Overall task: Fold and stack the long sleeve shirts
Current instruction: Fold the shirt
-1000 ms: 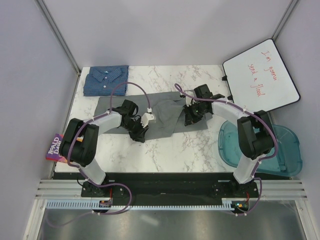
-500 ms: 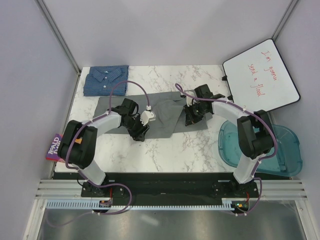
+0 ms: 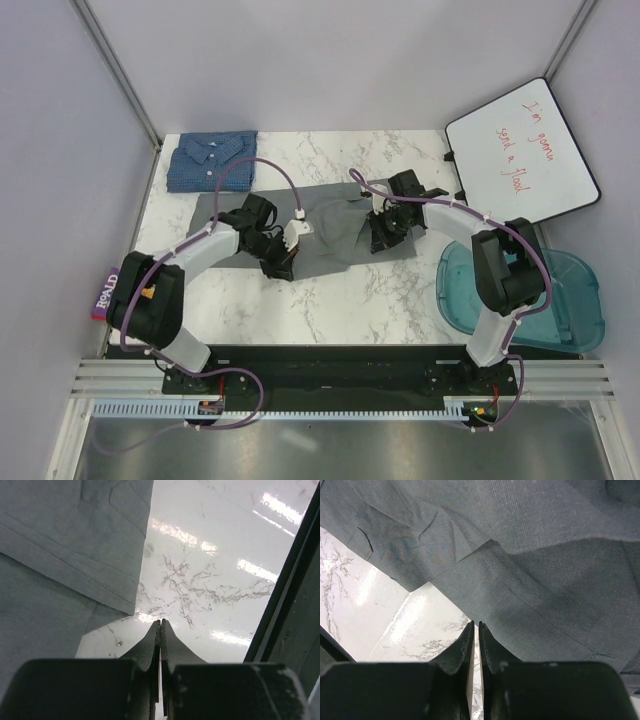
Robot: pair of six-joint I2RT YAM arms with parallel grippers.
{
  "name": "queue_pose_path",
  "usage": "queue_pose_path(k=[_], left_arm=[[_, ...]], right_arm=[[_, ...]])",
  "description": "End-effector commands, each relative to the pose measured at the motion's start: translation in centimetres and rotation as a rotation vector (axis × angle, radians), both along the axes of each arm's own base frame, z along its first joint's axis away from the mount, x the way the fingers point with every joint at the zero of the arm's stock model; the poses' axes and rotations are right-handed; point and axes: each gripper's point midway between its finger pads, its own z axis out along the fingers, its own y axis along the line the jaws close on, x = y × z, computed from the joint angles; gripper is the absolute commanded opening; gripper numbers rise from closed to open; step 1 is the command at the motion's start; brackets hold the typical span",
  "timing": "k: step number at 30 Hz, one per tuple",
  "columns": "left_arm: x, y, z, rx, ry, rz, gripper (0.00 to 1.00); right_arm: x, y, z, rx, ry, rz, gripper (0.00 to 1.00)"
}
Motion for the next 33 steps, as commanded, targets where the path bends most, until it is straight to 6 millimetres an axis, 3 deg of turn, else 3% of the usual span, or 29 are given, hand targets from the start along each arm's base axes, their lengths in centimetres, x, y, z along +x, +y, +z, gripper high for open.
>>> queue_pose_path(k=[1,3,4,8,13,18,21,24,27,28,30,33], left_arm=[[0.9,-1.6,4.3,-0.089,-0.052,-0.013,0.02],[1.8,-1.2,3.9,-0.048,-0.063,0.011,0.16],[2.3,-0.6,3.0,-0.004,-0.068,0.026,0.29],[2.6,-0.1,1.0,0.038,-0.057,0.049,0.45],[2.9,-0.4,-0.5,0.037,-0.024,0.068,0.54],[3.5,-0.7,-2.1,0.042,-0.009,0.075,0.56],[3.4,-1.3,-2.1,0.016,0.013,0.073,0.55],[2.8,-2.0,-1.8,-0.016,0.025,0.058,0.45],[2.5,-2.7,-0.2,-0.064,0.032,0.07,0.27],[2.5,-3.1,1.2,-0.091,0.024,0.079,0.15],[2.5,-3.4,3.0,-0.12,0.032,0.112,0.02],[2.9,-3.9,6.6,-0.169,-0.01,0.121,0.02]], right_arm=[[1.3,0.0,1.1,0.008,-0.041,-0.002,0.14],[1.4,0.1,1.3,0.014,-0.042,0.0,0.14],[1.4,0.2,1.4,0.015,-0.043,0.0,0.14],[1.3,0.2,1.5,0.013,-0.044,0.004,0.14],[1.3,-0.2,1.0,-0.003,-0.041,0.001,0.14],[1.4,-0.5,0.0,-0.028,-0.027,-0.003,0.13],[1.3,-0.6,-0.5,-0.036,-0.02,-0.002,0.13],[1.3,-0.7,-0.9,-0.044,-0.015,-0.005,0.12],[1.1,-0.8,-0.8,-0.045,-0.022,-0.001,0.12],[1.1,-0.8,-0.7,-0.045,-0.026,-0.002,0.12],[1.1,-0.8,-0.5,-0.045,-0.035,0.0,0.11],[1.3,-0.9,-0.1,-0.044,-0.046,-0.004,0.11]])
